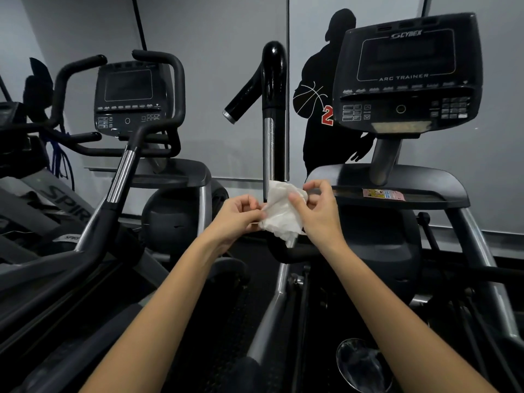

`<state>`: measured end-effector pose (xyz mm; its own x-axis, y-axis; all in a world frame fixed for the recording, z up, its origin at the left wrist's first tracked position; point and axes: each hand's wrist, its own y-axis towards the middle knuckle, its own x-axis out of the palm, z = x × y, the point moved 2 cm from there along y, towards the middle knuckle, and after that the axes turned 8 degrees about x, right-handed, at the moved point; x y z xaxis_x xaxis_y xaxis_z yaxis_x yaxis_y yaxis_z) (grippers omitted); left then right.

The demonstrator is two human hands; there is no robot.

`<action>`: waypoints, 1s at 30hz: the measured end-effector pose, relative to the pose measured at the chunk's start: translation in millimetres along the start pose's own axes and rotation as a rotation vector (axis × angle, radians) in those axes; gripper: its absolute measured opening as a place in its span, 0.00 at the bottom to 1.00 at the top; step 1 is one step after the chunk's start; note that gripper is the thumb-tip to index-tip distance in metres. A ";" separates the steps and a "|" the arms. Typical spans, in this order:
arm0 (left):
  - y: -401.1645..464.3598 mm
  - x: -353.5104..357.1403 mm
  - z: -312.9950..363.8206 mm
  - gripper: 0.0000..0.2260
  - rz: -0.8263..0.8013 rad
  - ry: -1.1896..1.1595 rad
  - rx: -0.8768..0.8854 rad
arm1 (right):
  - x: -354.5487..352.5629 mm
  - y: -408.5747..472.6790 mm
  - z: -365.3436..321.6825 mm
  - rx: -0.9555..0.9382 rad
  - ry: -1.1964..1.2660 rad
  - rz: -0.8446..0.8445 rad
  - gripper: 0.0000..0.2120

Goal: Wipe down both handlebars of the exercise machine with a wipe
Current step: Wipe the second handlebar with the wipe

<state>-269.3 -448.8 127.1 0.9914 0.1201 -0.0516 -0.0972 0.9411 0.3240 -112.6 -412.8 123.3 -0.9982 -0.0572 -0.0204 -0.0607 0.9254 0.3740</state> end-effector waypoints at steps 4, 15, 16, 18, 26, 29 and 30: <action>5.6 9.2 -5.3 0.12 0.114 0.059 0.125 | 7.3 20.1 -3.1 -0.167 -0.133 0.146 0.15; 14.4 9.3 -11.7 0.12 0.157 0.098 0.231 | 42.9 -0.1 35.0 -0.718 -0.848 0.141 0.22; 16.0 8.8 -12.9 0.11 0.177 0.128 0.247 | 43.3 0.9 35.2 -0.688 -0.849 0.117 0.26; 16.7 6.7 -16.5 0.12 0.279 0.351 0.339 | 44.2 -1.0 35.6 -0.669 -0.847 0.082 0.28; -0.2 44.7 -34.4 0.20 0.264 0.768 0.698 | 25.0 -3.9 22.1 -0.424 -0.336 -0.024 0.19; 11.3 47.6 -45.9 0.25 0.295 0.965 0.727 | 13.5 -6.4 37.1 -0.232 -0.250 0.113 0.19; 14.5 47.0 -48.3 0.29 0.304 1.037 0.754 | 13.0 -7.5 44.6 -0.166 -0.271 0.093 0.20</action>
<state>-228.3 -414.3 83.8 0.3788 0.7973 -0.4699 0.1044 0.4677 0.8777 -125.2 -403.8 78.8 -0.9652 0.1468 -0.2166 0.0097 0.8472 0.5311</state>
